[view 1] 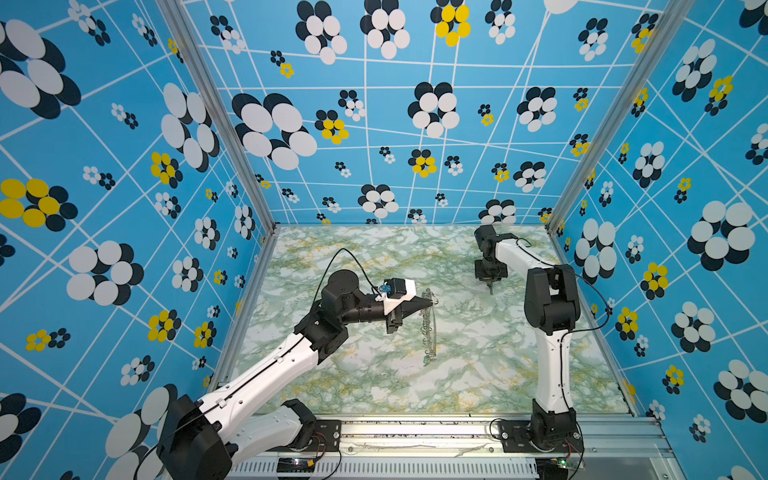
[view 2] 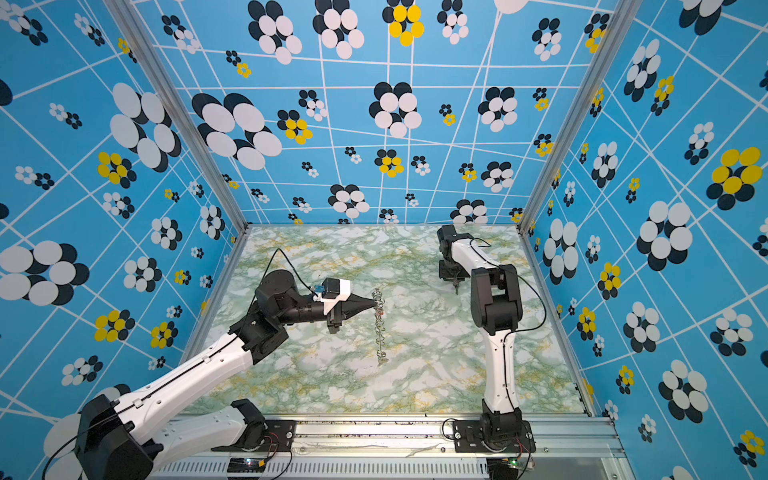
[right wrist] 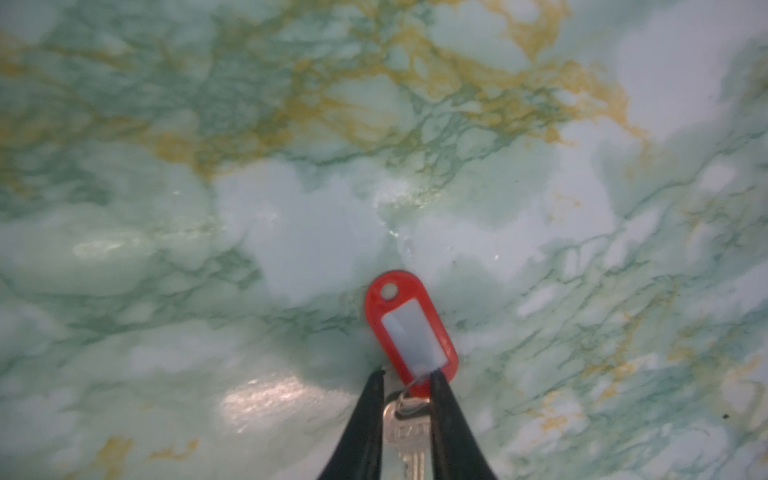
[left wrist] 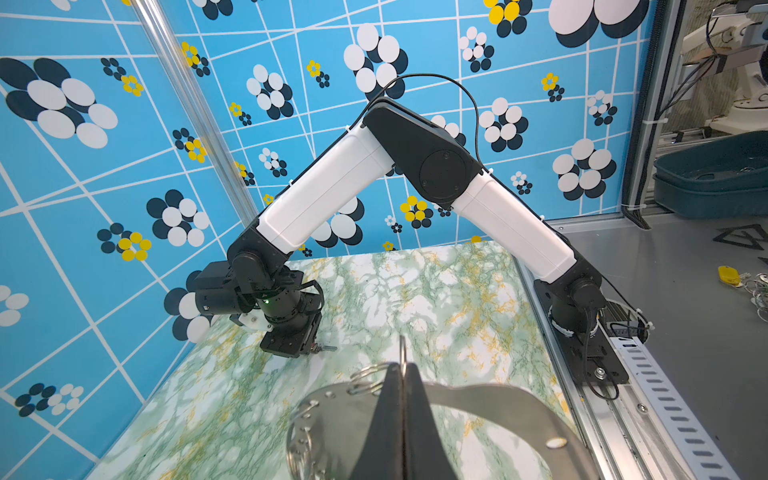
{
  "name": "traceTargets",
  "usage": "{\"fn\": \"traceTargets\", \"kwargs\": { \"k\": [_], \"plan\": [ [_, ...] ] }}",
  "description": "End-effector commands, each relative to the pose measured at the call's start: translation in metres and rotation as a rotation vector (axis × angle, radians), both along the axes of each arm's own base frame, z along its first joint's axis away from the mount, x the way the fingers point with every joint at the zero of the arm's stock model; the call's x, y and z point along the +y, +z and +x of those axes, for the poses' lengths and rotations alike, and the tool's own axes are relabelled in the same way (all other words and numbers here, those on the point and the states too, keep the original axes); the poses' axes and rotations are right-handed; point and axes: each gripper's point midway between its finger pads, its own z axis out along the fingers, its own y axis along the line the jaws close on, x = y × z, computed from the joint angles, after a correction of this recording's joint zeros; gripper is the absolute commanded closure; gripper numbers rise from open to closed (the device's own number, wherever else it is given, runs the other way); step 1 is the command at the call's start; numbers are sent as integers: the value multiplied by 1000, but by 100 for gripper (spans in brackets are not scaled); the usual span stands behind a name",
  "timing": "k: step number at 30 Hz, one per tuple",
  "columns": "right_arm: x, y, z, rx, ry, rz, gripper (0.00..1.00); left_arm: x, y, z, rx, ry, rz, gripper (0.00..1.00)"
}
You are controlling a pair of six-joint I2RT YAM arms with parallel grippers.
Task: Put the keys on the keyring
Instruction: 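Lift the red-tagged key off the table with the right gripper, then carry the red-tagged key toward the plate held by the left gripper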
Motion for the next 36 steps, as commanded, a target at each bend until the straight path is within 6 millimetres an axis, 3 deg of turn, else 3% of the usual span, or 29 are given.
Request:
{"fn": "traceTargets", "kwargs": {
  "k": [1, 5, 10, 19, 28, 36],
  "plan": [
    [0, 9, -7, 6, -2, -16, 88, 5, 9, -3, -44, 4, -22, 100],
    [-1, 13, -6, -4, -4, -20, 100, 5, 10, -3, -48, 5, -23, 100],
    [1, 24, -7, -26, -4, -3, 100, 6, 10, -3, -46, 6, -23, 100],
    [20, 77, -36, -125, 42, 151, 100, 4, 19, -8, -56, 0, -29, 100],
    [59, 87, -93, -85, 76, 384, 100, -3, 29, -28, -92, -17, -14, 100],
    [112, 58, -171, 45, 132, 525, 100, -1, 28, -40, -98, -13, 3, 100]
  ]
}}
